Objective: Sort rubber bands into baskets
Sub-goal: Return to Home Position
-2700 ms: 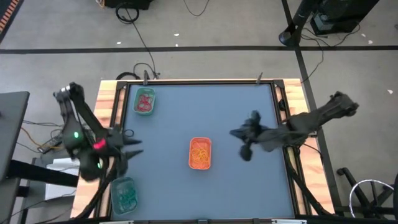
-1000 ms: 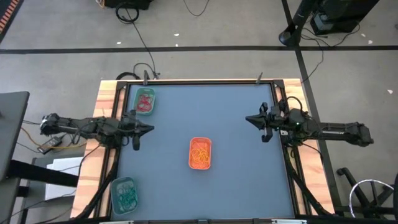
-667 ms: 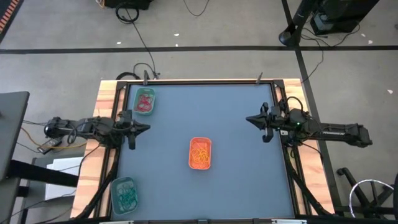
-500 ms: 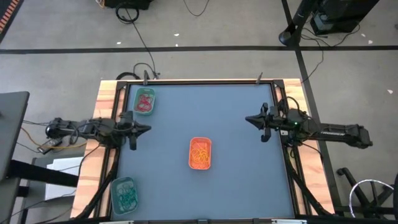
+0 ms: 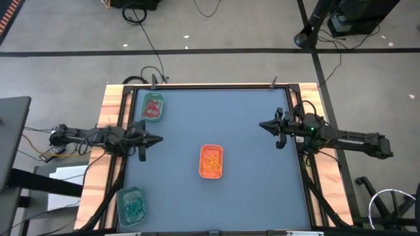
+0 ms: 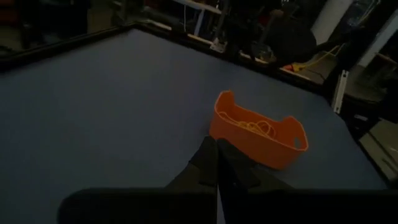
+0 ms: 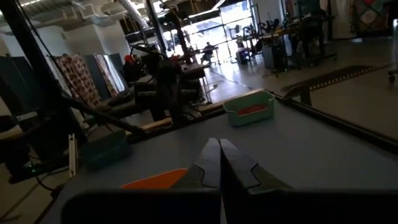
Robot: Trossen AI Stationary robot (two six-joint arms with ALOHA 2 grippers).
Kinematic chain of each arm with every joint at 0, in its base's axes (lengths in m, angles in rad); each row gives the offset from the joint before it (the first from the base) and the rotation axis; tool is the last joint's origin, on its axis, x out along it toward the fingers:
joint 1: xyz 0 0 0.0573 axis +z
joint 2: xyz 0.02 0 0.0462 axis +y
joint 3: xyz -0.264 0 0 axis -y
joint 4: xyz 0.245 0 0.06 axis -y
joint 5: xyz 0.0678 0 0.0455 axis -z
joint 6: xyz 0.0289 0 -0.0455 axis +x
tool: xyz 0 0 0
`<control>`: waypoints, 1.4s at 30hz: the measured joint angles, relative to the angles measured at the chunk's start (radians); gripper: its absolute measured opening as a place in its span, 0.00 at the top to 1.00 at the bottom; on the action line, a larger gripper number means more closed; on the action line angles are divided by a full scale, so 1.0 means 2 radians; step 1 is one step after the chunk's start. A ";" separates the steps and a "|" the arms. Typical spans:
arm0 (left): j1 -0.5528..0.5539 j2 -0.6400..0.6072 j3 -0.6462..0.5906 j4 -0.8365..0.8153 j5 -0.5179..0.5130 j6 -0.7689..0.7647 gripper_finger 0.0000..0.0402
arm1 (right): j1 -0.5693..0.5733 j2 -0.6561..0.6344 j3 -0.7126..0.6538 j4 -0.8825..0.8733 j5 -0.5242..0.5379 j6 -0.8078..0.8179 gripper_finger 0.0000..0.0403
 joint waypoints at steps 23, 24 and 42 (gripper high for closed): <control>0.000 0.001 -0.037 0.127 0.037 0.038 1.00 | 0.001 0.000 -0.051 0.077 -0.013 0.010 0.99; 0.000 0.001 -0.037 0.127 0.039 0.038 1.00 | 0.000 0.001 -0.051 0.075 -0.013 0.011 0.99; -0.001 -0.012 -0.023 0.117 0.065 0.021 1.00 | -0.043 -0.144 -0.051 -0.051 -0.070 -0.003 0.99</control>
